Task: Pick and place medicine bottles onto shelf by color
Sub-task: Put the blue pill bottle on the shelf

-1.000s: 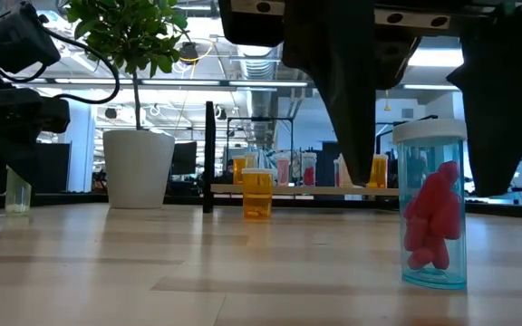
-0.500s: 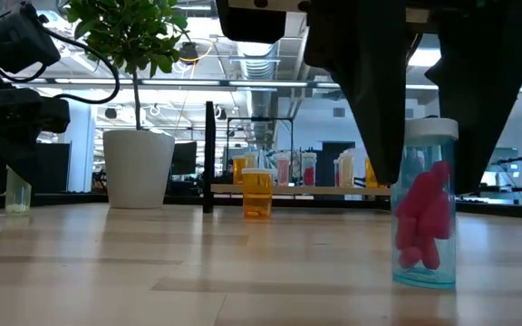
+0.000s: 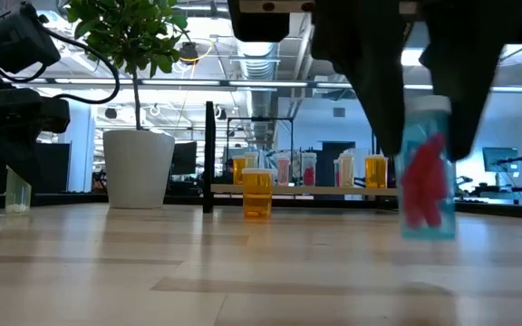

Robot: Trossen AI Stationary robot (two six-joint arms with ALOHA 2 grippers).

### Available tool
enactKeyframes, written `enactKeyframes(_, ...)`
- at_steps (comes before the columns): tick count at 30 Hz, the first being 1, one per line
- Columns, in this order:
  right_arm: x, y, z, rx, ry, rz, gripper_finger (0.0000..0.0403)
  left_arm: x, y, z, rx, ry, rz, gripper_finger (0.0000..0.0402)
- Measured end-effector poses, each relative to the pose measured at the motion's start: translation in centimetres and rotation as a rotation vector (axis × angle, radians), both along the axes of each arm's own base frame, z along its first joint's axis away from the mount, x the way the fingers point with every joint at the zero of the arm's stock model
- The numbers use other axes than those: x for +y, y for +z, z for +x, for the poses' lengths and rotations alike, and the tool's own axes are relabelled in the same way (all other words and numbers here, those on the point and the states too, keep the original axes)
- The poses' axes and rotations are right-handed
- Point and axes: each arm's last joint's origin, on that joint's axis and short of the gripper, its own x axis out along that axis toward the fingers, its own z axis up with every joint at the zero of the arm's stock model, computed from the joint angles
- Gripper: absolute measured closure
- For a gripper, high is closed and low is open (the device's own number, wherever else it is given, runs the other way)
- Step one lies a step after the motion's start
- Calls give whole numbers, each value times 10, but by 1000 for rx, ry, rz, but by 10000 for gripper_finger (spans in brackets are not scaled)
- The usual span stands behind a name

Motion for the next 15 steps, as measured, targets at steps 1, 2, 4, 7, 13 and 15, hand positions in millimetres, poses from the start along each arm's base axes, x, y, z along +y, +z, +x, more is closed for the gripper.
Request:
enactKeyframes(1,-3,3,1,8,4,-7,270,0,0,0,0,0,0,135)
enactKeyframes(2,-7,6,1,18,8,-16,274,0,0,0,0,0,0,135)
enactKeyframes(4,-16,13,3,37,10,-35,279,0,0,0,0,0,0,135)
enactKeyframes(7,-30,21,4,69,22,-70,280,0,0,0,0,0,0,135)
enactKeyframes(13,-58,33,8,94,53,-179,270,0,0,0,-1,0,0,135)
enactKeyframes(15,-69,40,6,102,61,-219,271,0,0,0,0,0,0,135)
